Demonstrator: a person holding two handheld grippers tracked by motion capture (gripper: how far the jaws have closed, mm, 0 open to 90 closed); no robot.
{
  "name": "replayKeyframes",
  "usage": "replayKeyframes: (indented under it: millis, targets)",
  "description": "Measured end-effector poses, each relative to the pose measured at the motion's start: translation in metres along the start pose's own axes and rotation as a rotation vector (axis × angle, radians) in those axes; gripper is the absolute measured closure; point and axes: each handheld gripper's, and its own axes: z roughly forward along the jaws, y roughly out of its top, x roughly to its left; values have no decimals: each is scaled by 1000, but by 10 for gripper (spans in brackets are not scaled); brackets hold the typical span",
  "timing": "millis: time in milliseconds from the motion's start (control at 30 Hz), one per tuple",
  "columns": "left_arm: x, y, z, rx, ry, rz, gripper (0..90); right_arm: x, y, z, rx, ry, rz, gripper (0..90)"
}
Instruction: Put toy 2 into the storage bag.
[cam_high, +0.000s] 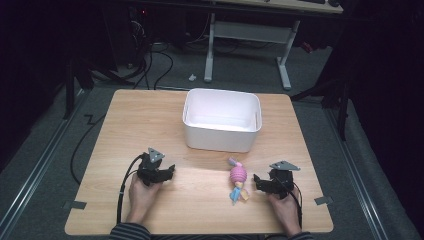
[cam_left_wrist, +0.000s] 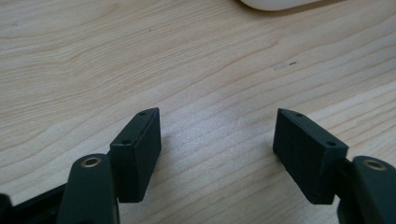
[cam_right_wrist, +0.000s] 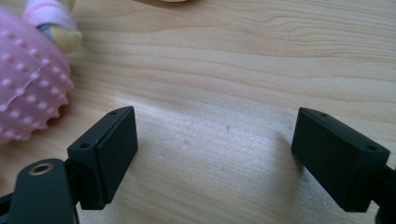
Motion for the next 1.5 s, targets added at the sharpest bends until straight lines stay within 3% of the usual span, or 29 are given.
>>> replayKeyframes:
  millis: [200,533,767,967,1133,1200,1500]
  targets:
    - [0,0,0,1,2,-5,306,-1,1,-2,16,25,-19,186]
    - [0,0,0,2,1,-6,293,5,4,-23,16,122,-84,254]
    - [0,0,0,1,-3,-7,289,22,14,-41,7,175,-151,268]
    - [0,0,1,1,-6,-4,280,34,24,-46,2,202,-193,259]
    - [0,0,1,2,-6,-3,278,38,29,-46,-3,227,-199,255]
    - [0,0,1,2,-6,-3,277,44,35,-45,15,250,-208,250]
    - [0,0,1,4,-8,0,273,59,52,-31,113,263,-213,248]
